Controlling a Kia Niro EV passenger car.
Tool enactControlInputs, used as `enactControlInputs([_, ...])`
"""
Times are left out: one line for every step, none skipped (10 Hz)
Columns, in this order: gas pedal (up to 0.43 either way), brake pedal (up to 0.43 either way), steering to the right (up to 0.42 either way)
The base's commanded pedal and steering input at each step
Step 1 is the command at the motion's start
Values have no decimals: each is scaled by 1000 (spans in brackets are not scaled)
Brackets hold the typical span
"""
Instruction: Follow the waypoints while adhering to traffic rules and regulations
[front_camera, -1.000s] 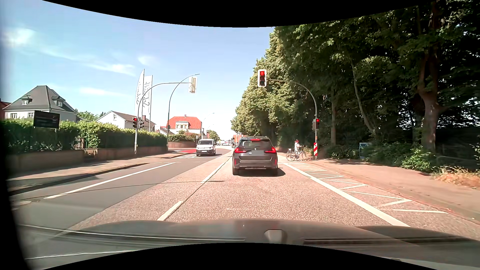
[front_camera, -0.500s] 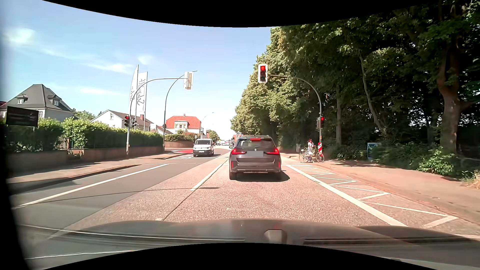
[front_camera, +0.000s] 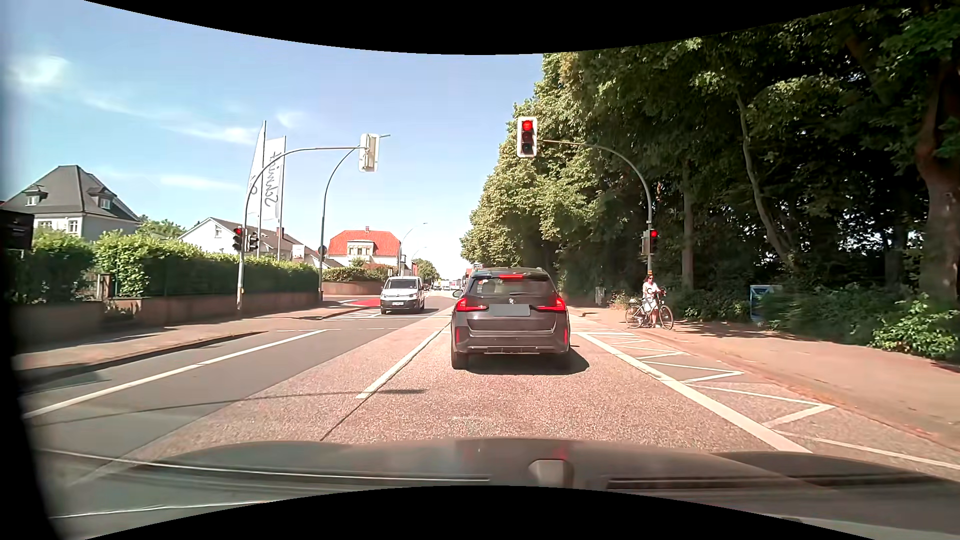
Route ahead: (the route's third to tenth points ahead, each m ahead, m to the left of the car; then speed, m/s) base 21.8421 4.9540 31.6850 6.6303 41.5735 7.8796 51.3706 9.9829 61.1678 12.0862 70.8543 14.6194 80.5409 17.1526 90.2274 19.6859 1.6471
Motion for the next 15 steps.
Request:
enactControlInputs([0, 6, 4])
enactControlInputs([0, 6, 4])
enactControlInputs([0, 6, 4])
enactControlInputs([0, 6, 3])
enactControlInputs([0, 6, 3])
enactControlInputs([0, 0, 3])
enactControlInputs([0, 6, 3])
enactControlInputs([0, 6, 2])
enactControlInputs([0, 6, 3])
enactControlInputs([0, 6, 2])
enactControlInputs([0, 6, 2])
enactControlInputs([0, 6, 2])
enactControlInputs([0, 6, 2])
enactControlInputs([0, 6, 2])
enactControlInputs([0, 6, 3])
